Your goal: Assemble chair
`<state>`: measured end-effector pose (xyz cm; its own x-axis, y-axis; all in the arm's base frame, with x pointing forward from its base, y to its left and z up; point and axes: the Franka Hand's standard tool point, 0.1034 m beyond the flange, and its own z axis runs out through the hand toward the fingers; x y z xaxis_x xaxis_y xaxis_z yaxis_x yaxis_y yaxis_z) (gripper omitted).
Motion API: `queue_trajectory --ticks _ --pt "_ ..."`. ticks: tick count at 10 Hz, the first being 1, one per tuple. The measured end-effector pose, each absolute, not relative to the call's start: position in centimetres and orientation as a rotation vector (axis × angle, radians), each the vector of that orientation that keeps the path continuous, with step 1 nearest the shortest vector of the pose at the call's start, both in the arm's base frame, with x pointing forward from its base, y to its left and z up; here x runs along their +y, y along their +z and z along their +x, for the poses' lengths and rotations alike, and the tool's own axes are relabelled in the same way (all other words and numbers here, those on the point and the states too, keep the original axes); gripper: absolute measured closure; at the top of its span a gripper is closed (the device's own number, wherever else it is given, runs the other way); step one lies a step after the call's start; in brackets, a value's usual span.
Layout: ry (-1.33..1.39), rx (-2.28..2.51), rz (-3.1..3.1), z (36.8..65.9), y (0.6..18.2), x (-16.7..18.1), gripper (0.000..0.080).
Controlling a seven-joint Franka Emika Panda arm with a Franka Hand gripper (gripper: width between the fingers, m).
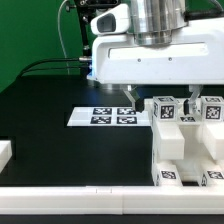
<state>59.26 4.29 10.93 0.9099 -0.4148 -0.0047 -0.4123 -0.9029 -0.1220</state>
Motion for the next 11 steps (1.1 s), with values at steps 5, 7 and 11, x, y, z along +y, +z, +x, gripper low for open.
queue_trajectory --ticks 5,7,11 --pt "-0.082 -0.039 -3.062 59.42 11.00 4.10 0.0264" --pt "-0.080 -0.014 -3.062 59.41 10.98 4.11 0.0399" --pt "-0.061 0.439 -3.020 59.42 10.91 4.08 0.0534"
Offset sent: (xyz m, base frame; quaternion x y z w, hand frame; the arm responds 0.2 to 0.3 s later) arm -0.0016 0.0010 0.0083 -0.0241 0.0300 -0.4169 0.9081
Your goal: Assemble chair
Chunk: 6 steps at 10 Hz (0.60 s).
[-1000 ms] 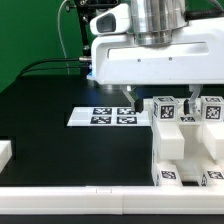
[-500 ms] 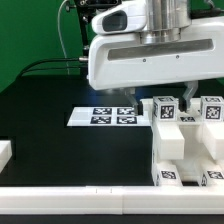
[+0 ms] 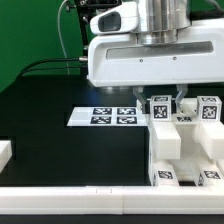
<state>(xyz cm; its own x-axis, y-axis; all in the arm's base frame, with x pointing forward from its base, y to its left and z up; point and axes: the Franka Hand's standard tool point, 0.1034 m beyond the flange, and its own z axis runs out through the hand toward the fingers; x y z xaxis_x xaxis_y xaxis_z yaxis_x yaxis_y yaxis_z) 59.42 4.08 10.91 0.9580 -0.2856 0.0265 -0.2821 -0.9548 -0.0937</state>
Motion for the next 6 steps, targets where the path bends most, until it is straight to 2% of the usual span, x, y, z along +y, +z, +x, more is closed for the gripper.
queue_trajectory --ticks 5,6 --pt "-0.024 1.522 -2.602 59.31 10.86 4.46 0.0534" --pt "-0.031 1.621 -2.540 59.27 10.85 4.46 0.0534"
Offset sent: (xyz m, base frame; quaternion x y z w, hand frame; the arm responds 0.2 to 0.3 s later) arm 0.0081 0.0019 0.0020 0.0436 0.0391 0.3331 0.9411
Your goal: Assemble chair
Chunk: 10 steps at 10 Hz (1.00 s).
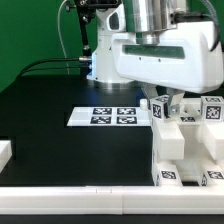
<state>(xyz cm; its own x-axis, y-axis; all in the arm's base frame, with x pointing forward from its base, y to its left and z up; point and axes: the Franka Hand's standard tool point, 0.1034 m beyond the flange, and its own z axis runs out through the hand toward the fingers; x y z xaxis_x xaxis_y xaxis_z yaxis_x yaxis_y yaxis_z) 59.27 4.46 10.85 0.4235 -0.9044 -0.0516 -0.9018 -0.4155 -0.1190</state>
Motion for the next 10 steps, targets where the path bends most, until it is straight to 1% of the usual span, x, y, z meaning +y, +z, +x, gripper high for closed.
queue_trajectory --ticks 2,4,6,7,8,10 --pt "-0.023 1.721 -2.474 59.21 10.85 4.44 0.0533" --pt "-0.019 1.598 -2.562 59.05 10.77 4.36 0.0532" --pt "0.010 1.323 -2.719 59.12 11.13 4.09 0.0207" --pt "-0.002 1.064 -2.842 59.35 11.41 4.27 0.0168" --pt "-0.012 0.892 -2.901 59.44 11.47 4.55 0.0168" --pt "-0.021 0.719 -2.952 59.35 11.35 4.31 0.0153"
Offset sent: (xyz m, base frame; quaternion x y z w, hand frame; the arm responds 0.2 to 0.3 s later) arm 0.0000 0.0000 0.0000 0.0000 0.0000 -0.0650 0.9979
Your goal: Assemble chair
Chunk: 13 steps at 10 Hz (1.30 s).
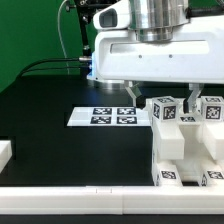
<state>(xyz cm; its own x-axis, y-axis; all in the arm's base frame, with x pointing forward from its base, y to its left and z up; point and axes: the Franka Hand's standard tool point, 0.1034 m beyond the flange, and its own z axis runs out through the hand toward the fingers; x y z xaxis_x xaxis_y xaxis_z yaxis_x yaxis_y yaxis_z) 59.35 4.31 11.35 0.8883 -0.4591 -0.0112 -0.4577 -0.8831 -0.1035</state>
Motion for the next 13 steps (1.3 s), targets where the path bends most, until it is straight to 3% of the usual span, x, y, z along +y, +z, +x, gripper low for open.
queue_trajectory --ticks 3,4,5,8,13 --pt "-0.078 -0.064 -3.129 59.41 11.31 5.22 0.0151" --pt "-0.100 -0.132 -3.131 59.52 11.25 5.24 0.0151" --pt "-0.098 -0.081 -3.131 59.50 11.23 5.18 0.0151" --pt "-0.096 0.083 -3.128 59.50 11.18 5.09 0.0525" --pt "-0.081 0.787 -3.020 59.50 10.96 4.74 0.0525"
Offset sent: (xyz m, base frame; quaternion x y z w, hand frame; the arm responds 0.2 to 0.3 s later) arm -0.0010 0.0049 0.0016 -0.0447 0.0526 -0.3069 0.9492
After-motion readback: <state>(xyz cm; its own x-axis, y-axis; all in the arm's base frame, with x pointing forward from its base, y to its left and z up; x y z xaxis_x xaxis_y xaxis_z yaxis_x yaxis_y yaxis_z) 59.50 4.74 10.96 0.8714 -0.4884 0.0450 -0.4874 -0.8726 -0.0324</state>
